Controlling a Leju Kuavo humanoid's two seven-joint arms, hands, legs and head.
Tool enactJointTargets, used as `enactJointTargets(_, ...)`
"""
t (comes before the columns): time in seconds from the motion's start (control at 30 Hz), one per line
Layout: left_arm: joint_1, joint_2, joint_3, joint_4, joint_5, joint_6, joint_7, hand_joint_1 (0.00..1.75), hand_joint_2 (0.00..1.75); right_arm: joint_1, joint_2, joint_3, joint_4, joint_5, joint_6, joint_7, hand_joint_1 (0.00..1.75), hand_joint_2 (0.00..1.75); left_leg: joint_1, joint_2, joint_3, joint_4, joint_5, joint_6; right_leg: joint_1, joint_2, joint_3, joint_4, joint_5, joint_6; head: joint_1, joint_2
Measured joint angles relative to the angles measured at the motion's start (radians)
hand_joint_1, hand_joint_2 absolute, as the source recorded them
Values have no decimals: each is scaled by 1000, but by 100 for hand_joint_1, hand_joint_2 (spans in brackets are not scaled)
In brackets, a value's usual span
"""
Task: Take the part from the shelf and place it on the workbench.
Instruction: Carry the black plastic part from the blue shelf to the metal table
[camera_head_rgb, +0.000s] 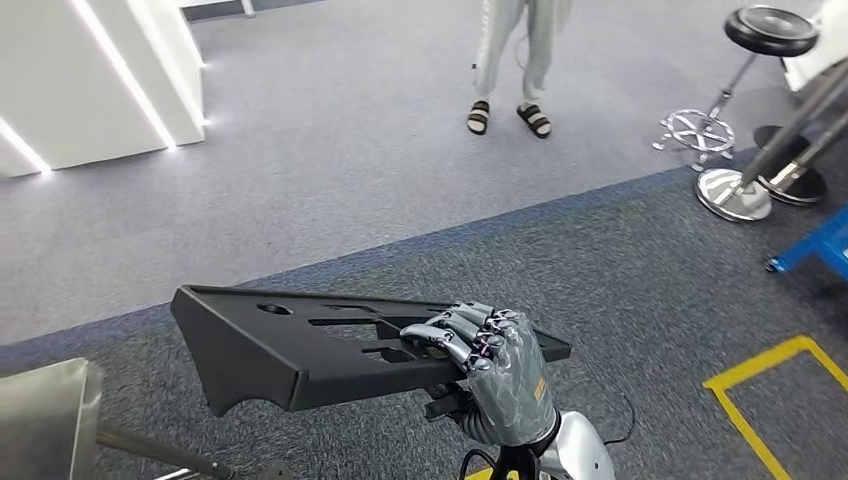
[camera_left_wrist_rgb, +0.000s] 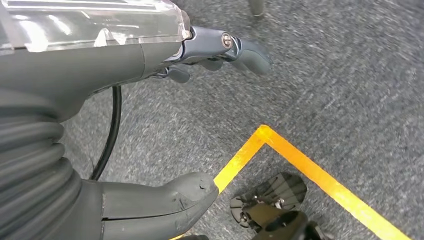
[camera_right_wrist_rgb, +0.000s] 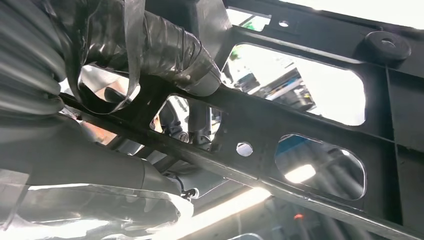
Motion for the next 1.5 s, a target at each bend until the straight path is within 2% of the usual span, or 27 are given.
enactJointTargets(0.03,-2,-1,-2,0,1,0,0,0,175,0,0,0,0,1,0,0,175,175,-1,-13,-3,6,-3,-3,-2,22,24,-59,25,-3,0,0)
enactJointTargets(0.1,-4,-2,-5,0,2,0,0,0,175,0,0,0,-1,3,0,0,175,175,1,-34,-11,11,-4,-13,-1,48,45,-113,36,-8,0,0)
enactJointTargets(0.17,-4,-1,-7,0,2,1,-1,0,175,-2,0,0,-1,3,0,0,175,175,4,-52,-18,9,-3,-26,0,29,48,-120,37,-15,0,0)
enactJointTargets(0.2,-3,-1,-7,0,3,1,-1,0,175,-5,0,0,-1,3,3,0,175,175,3,-44,-20,13,-6,-32,-1,18,52,-126,39,-21,0,0)
enactJointTargets(0.27,-6,0,-8,0,6,1,-2,0,175,-19,2,0,-1,2,16,3,175,175,2,9,-48,72,-40,-41,-5,-11,62,-138,43,-35,0,0)
enactJointTargets(0.33,-14,0,-10,0,11,1,-4,0,175,-39,4,0,-1,1,38,13,175,175,3,63,-113,200,-101,-48,0,-40,65,-139,41,-41,0,0)
enactJointTargets(0.4,-18,0,-11,0,14,1,-4,0,175,-56,6,0,0,0,57,22,175,175,7,77,-161,290,-125,-53,2,-68,66,-137,37,-41,0,0)
enactJointTargets(0.43,-17,0,-12,0,15,1,-3,0,175,-63,8,0,0,-1,61,25,175,175,8,80,-158,282,-109,-54,2,-82,67,-136,34,-40,0,0)
enactJointTargets(0.47,-17,0,-12,0,17,2,-3,0,175,-71,9,0,0,-1,62,26,175,175,9,86,-134,235,-78,-54,2,-94,69,-135,31,-38,0,0)
enactJointTargets(0.53,-19,1,-12,-1,21,3,-1,0,175,-84,11,0,0,-2,63,25,175,175,5,119,-59,95,-17,-48,5,-116,77,-133,24,-31,0,0)
enactJointTargets(0.6,-23,2,-13,-6,25,4,2,0,175,-98,13,0,0,-7,61,22,175,175,-2,140,-21,19,4,-36,10,-134,82,-133,19,-21,0,0)
enactJointTargets(0.67,-24,3,-14,-16,30,2,8,0,175,-110,15,0,2,-14,60,17,175,175,-5,125,-23,10,5,-22,13,-151,86,-137,18,-12,0,0)
enactJointTargets(0.73,-22,5,-14,-29,36,-3,14,0,175,-121,17,0,3,-23,57,13,175,175,-1,105,-20,1,10,-10,9,-128,85,-125,4,-1,0,0)
enactJointTargets(0.77,-23,6,-14,-37,38,-7,16,0,175,-126,18,0,4,-27,55,9,175,175,1,94,-18,-4,13,-3,6,-101,71,-92,-18,3,0,0)
enactJointTargets(0.83,-27,6,-15,-53,42,-13,19,0,175,-131,19,0,5,-35,52,2,175,175,1,73,-17,-6,15,4,3,-46,12,28,-82,5,0,0)
enactJointTargets(0.9,-29,6,-16,-67,46,-21,23,0,175,-129,19,0,8,-45,48,-6,175,175,-2,48,-17,-5,14,7,3,-33,-49,140,-115,4,0,0)
enactJointTargets(0.93,-27,6,-17,-74,50,-24,25,0,175,-127,19,-1,8,-52,44,-12,175,175,-4,34,-17,-3,14,7,3,-31,-61,152,-104,3,0,0)
enactJointTargets(1.0,-25,8,-18,-86,63,-26,28,0,175,-129,19,-1,9,-66,38,-25,175,175,-5,5,-17,2,13,5,3,-17,-28,60,-29,-4,0,0)
enactJointTargets(1.07,-28,10,-21,-91,74,-25,28,0,175,-138,19,-1,9,-76,36,-31,175,175,-5,-22,-20,10,10,0,2,30,24,-67,30,-13,0,0)
enactJointTargets(1.13,-31,13,-24,-93,77,-24,28,0,175,-142,19,-1,8,-79,36,-33,175,175,-2,-43,-27,13,10,-10,4,54,43,-115,38,-18,0,0)
enactJointTargets(1.2,-28,18,-25,-94,78,-23,27,0,175,-145,20,-1,8,-81,36,-33,175,175,2,-58,-32,11,12,-21,4,32,48,-125,41,-22,1,0)
enactJointTargets(1.27,-26,22,-28,-95,83,-21,24,0,175,-150,22,-1,8,-84,36,-33,175,175,-1,-24,-46,41,-7,-30,1,6,61,-141,46,-32,1,0)
enactJointTargets(1.33,-28,23,-33,-97,90,-19,22,0,175,-152,25,-1,8,-88,36,-34,175,175,-3,40,-97,143,-61,-37,3,-24,71,-151,47,-40,0,0)
enactJointTargets(1.4,-29,23,-38,-99,95,-17,21,0,175,-152,25,-1,9,-90,36,-35,175,175,3,69,-160,264,-107,-45,6,-55,73,-150,43,-43,0,0)
enactJointTargets(1.43,-27,24,-39,-99,96,-17,21,0,175,-152,25,-2,9,-91,36,-35,175,175,6,75,-173,286,-106,-48,6,-69,73,-150,41,-42,0,0)
enactJointTargets(1.47,-25,24,-39,-100,99,-17,21,0,175,-152,26,-2,9,-91,36,-35,175,175,10,80,-166,269,-87,-51,5,-82,75,-150,38,-40,0,0)
enactJointTargets(1.5,-24,25,-39,-101,102,-17,21,0,175,-153,26,-2,9,-92,37,-35,175,175,13,90,-137,214,-53,-54,5,-95,78,-149,35,-36,0,0)
